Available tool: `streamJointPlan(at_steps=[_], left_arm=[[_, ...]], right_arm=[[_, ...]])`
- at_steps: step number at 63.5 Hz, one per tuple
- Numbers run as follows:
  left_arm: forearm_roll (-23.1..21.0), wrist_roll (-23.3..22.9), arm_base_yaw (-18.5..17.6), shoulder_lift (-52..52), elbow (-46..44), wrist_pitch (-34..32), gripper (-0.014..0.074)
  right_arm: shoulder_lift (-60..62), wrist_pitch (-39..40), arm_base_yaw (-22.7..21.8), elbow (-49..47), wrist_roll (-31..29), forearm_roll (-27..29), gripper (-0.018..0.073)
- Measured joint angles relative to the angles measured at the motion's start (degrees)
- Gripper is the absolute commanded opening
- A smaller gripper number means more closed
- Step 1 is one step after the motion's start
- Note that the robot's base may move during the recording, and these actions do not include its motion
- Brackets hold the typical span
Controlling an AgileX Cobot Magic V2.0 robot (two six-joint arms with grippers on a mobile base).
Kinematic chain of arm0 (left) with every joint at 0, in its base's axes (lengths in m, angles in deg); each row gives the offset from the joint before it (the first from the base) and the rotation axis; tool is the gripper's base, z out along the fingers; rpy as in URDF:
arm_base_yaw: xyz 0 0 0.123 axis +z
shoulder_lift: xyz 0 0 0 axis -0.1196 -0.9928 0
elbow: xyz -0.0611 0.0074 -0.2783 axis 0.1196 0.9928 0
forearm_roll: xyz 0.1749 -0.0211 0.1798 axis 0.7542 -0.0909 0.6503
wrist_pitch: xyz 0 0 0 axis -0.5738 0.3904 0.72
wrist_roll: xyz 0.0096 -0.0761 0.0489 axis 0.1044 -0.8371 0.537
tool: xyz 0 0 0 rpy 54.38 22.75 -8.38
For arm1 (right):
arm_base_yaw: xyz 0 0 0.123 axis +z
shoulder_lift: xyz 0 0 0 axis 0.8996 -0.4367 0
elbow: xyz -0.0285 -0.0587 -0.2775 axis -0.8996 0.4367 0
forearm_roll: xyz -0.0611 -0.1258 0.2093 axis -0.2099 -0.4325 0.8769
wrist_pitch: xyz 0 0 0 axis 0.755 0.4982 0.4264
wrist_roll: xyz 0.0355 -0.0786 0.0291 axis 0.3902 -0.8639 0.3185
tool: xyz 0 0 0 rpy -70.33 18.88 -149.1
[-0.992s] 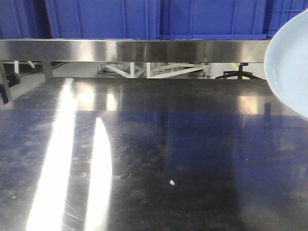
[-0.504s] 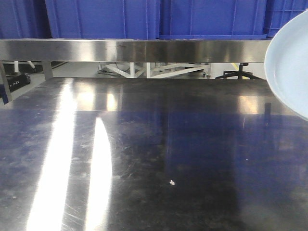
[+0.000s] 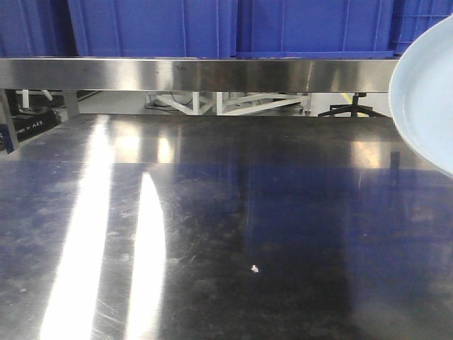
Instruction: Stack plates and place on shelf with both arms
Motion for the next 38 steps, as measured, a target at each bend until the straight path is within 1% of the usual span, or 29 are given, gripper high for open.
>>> streamJointPlan(at_steps=[38], left_arm=[[0.00, 0.00, 0.00, 0.00, 0.00, 0.00, 0.0086]], right_arm=[[0.00, 0.00, 0.10, 0.12, 0.00, 0.00, 0.0057]])
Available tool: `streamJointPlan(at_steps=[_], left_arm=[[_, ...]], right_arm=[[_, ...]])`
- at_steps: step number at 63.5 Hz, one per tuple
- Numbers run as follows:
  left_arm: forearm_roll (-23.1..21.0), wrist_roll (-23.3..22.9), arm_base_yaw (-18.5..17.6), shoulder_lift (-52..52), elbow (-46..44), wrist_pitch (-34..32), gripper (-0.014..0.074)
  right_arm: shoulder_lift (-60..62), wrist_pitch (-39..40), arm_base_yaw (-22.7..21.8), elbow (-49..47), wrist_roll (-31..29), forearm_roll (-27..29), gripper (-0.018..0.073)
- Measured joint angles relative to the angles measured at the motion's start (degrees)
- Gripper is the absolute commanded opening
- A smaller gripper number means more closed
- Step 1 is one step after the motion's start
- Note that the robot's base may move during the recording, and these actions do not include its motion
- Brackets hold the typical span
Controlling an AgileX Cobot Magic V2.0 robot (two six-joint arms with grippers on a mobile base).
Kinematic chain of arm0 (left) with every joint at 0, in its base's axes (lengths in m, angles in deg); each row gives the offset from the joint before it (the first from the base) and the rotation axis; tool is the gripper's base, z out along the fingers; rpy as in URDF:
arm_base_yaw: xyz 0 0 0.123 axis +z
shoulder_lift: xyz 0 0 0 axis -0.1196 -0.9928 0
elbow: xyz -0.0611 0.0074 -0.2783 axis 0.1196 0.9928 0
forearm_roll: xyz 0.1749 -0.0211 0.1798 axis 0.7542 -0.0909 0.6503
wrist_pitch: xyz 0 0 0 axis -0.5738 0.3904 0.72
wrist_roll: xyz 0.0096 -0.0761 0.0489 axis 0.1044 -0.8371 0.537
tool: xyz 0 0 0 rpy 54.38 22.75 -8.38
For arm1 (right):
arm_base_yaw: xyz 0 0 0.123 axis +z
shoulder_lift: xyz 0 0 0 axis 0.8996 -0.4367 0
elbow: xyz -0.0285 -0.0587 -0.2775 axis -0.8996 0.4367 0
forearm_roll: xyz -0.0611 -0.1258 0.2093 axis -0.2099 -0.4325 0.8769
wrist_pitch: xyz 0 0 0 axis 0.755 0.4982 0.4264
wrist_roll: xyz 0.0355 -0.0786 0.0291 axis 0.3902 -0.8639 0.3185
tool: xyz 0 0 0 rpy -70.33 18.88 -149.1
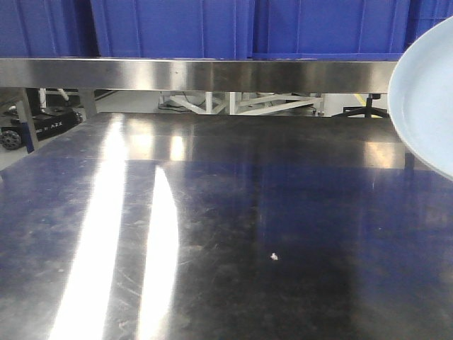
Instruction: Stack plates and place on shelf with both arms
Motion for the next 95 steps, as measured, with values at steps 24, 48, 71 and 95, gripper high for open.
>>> streamJointPlan(at_steps=[24, 48, 71, 95], left_arm=[[0.00, 0.00, 0.00, 0.00, 0.00, 0.00, 0.0086], [0.00, 0.00, 0.00, -0.62, 0.00, 0.00, 0.0086], [0.00, 0.00, 0.00, -5.41, 0.00, -0.21, 0.0086], [0.00, 0.00, 0.00, -6.88, 0.00, -0.21, 0.0086]], right_arm=[[0.00, 0.00, 0.00, 0.00, 0.00, 0.00, 0.0057], [0.12, 0.00, 0.00, 0.00, 0.00, 0.00, 0.0057], [0.12, 0.00, 0.00, 0.00, 0.00, 0.00, 0.0057], [0.12, 0.00, 0.00, 0.00, 0.00, 0.00, 0.0057]])
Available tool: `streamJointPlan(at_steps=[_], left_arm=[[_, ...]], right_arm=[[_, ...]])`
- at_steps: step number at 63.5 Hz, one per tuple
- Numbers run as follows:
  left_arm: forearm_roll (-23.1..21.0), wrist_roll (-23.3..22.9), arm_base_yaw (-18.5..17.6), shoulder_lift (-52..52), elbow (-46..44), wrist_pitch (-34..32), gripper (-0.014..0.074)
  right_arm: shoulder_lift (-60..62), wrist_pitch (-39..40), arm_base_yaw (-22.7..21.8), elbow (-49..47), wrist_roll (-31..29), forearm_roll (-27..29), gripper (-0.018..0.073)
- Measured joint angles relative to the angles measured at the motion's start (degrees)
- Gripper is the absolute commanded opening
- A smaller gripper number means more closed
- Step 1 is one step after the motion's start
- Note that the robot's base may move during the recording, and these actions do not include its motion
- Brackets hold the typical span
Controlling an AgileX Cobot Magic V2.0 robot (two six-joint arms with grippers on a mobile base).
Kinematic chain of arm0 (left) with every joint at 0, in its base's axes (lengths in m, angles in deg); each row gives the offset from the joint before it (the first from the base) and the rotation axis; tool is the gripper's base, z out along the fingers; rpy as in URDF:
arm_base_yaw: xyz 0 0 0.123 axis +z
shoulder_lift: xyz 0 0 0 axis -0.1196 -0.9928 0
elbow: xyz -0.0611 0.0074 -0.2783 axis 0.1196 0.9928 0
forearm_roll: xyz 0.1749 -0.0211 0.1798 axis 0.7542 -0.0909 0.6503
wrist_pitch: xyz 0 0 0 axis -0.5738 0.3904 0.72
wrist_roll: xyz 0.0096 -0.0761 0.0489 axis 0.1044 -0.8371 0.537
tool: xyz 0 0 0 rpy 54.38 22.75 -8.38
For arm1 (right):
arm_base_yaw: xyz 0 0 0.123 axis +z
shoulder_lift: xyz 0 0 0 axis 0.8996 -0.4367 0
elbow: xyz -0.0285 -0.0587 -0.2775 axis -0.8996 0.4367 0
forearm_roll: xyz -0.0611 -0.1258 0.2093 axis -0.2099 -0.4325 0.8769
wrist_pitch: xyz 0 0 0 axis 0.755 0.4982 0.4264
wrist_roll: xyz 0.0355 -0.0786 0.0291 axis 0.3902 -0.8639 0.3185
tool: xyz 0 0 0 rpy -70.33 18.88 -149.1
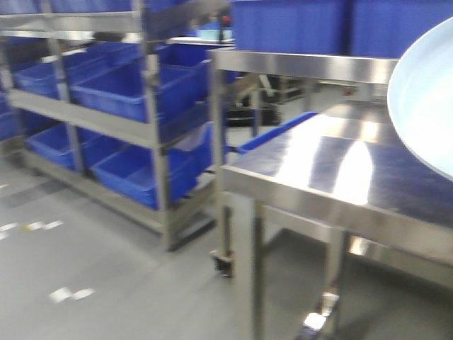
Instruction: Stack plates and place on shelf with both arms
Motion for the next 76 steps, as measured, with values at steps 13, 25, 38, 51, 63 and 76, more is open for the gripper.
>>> streamJointPlan(at_steps=[13, 25, 38, 51, 63, 76], left_arm=[[0.00, 0.00, 0.00, -0.08, 0.00, -0.13, 0.0086], [0.00, 0.00, 0.00, -0.08, 0.00, -0.13, 0.0086], [0.00, 0.00, 0.00, -0.08, 0.00, -0.13, 0.0086], [0.00, 0.00, 0.00, -0.08, 0.00, -0.13, 0.0086], [0.00, 0.00, 0.00, -0.08, 0.00, -0.13, 0.0086], [0.00, 0.00, 0.00, -0.08, 0.03, -0.13, 0.0086]], right_arm=[[0.00, 0.00, 0.00, 0.00, 0.00, 0.00, 0.0057], [0.00, 0.00, 0.00, 0.00, 0.00, 0.00, 0.0057], [0.00, 0.00, 0.00, 0.00, 0.00, 0.00, 0.0057], [0.00, 0.00, 0.00, 0.00, 0.00, 0.00, 0.0057], [0.00, 0.00, 0.00, 0.00, 0.00, 0.00, 0.0057], [0.00, 0.00, 0.00, 0.00, 0.00, 0.00, 0.0057]])
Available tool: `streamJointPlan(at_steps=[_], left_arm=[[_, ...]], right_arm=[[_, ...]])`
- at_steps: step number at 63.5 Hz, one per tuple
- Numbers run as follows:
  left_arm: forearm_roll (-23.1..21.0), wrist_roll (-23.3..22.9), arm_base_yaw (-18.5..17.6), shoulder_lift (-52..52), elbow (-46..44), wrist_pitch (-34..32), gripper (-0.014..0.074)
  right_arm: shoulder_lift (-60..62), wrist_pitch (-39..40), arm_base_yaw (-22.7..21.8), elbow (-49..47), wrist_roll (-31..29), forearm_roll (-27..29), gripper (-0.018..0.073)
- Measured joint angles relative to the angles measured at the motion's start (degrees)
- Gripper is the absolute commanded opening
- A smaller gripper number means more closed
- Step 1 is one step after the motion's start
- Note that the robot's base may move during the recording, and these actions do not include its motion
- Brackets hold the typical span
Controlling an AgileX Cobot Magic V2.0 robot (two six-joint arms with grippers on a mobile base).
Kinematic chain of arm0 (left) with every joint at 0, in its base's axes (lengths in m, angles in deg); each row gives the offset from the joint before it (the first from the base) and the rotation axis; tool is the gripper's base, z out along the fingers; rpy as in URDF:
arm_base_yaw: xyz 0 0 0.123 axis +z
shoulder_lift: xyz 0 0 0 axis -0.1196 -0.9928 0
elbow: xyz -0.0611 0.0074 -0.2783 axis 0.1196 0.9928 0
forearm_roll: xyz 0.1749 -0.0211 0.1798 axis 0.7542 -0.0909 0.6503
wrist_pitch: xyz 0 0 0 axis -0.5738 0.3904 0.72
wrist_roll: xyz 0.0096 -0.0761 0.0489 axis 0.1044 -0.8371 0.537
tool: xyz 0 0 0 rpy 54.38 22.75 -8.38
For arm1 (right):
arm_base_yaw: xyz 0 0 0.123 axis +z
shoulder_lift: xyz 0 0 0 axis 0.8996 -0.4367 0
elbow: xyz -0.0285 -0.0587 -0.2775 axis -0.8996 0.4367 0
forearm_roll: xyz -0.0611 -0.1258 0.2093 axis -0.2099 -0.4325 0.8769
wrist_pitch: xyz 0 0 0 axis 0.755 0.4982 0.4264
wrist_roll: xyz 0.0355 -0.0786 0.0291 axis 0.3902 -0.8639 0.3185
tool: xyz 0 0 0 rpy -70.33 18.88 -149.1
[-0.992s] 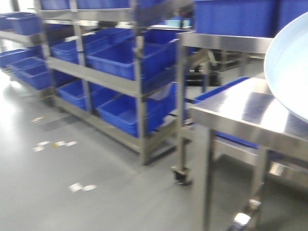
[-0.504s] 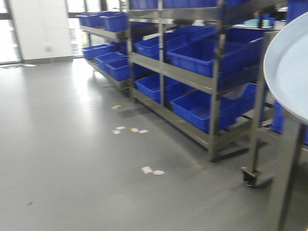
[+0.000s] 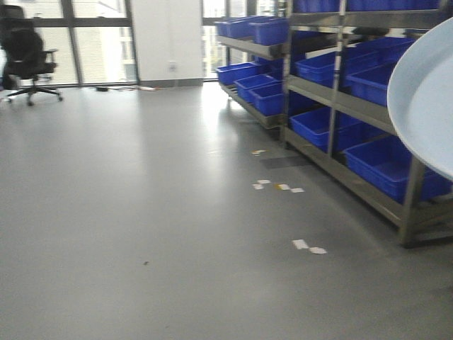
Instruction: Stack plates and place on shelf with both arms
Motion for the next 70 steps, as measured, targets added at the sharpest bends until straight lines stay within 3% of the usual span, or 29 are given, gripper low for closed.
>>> streamJointPlan(at_steps=[70], left_arm=[[0.00, 0.00, 0.00, 0.00, 0.00, 0.11, 0.0086]], right_arm=[[0.00, 0.00, 0.00, 0.00, 0.00, 0.00, 0.0057]])
